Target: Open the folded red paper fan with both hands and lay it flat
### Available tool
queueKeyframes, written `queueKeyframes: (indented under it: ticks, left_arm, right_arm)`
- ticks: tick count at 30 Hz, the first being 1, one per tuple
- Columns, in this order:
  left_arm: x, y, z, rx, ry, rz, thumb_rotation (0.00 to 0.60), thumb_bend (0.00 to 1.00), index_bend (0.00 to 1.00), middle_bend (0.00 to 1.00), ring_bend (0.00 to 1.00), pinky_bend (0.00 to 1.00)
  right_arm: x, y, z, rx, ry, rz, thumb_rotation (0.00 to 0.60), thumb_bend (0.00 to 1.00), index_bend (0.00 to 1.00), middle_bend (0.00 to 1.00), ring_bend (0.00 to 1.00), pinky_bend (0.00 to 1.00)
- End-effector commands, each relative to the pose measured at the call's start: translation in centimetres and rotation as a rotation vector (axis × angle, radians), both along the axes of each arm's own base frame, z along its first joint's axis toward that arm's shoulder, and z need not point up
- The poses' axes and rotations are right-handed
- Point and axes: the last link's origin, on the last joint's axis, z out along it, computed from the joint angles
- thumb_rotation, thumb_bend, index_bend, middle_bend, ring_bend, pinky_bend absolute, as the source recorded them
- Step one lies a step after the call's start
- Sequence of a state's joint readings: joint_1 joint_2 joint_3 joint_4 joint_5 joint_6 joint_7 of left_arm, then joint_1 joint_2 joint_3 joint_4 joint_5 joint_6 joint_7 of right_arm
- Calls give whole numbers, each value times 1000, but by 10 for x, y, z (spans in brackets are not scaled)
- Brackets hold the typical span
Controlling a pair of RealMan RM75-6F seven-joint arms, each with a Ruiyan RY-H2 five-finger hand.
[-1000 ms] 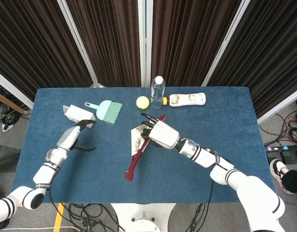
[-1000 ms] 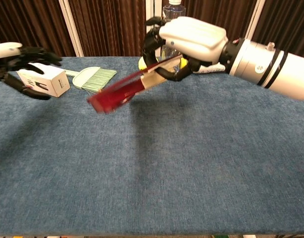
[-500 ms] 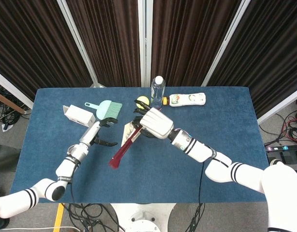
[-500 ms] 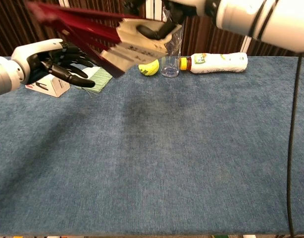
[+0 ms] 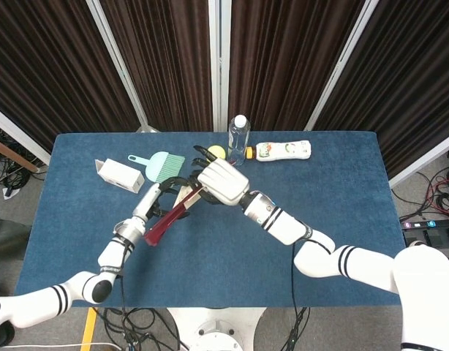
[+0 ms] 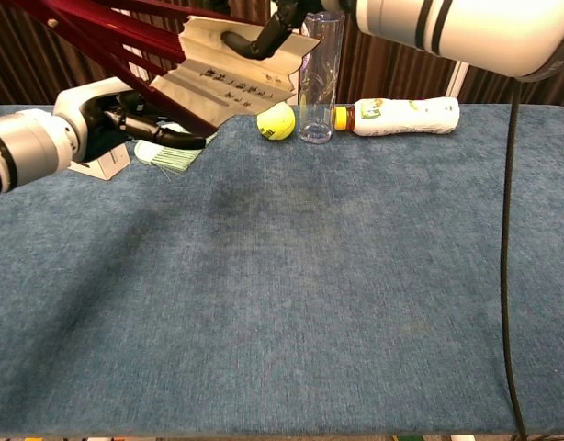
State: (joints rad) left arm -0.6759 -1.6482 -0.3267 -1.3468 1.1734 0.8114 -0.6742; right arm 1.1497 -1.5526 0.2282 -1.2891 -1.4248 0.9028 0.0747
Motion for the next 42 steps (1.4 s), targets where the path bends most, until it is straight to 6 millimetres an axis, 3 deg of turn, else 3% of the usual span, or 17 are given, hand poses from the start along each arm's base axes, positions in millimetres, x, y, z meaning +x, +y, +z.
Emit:
queueKeyframes:
  ticks: [1,5,10,13,19,25,31,36,42]
  left_arm:
    - [4,1,-4,23,-48,33,600,0,280,283,197,290]
    - [6,2,-11,68,-95,85,600,27,365,346,249,324]
    - [8,3,-18,151,-122,143,600,210,577,552,448,447]
    - [6,4,-20,198,-126,171,600,267,660,651,538,494]
    - [-1,6,-19,214,-100,187,600,291,726,741,610,512]
    - [-16,6,-10,284,85,131,600,302,747,762,629,546]
    - [-38,-3,13,398,375,44,600,306,743,754,629,546]
    - [-46,-25,26,498,611,-63,600,306,740,747,628,546]
    - [-45,-40,22,583,804,-148,600,309,733,740,628,542]
  right_arm:
    - [4,1,-5,0,0,-3,600,727,629,538,234,0]
    - [7,1,-10,3,2,-8,600,726,626,535,234,0]
    - [7,2,-11,-3,-1,-8,600,726,624,535,234,0]
    - [5,2,-10,-5,-9,-13,600,726,623,535,234,0]
    - [0,2,-3,-10,-18,-15,600,727,621,535,234,0]
    - [-11,5,10,-46,-26,14,600,727,621,535,234,0]
    - [-40,20,34,-139,-14,75,600,727,621,535,234,0]
    - [-76,45,55,-216,7,104,600,727,621,535,236,0]
    - [-118,75,55,-253,80,65,600,726,621,537,247,0]
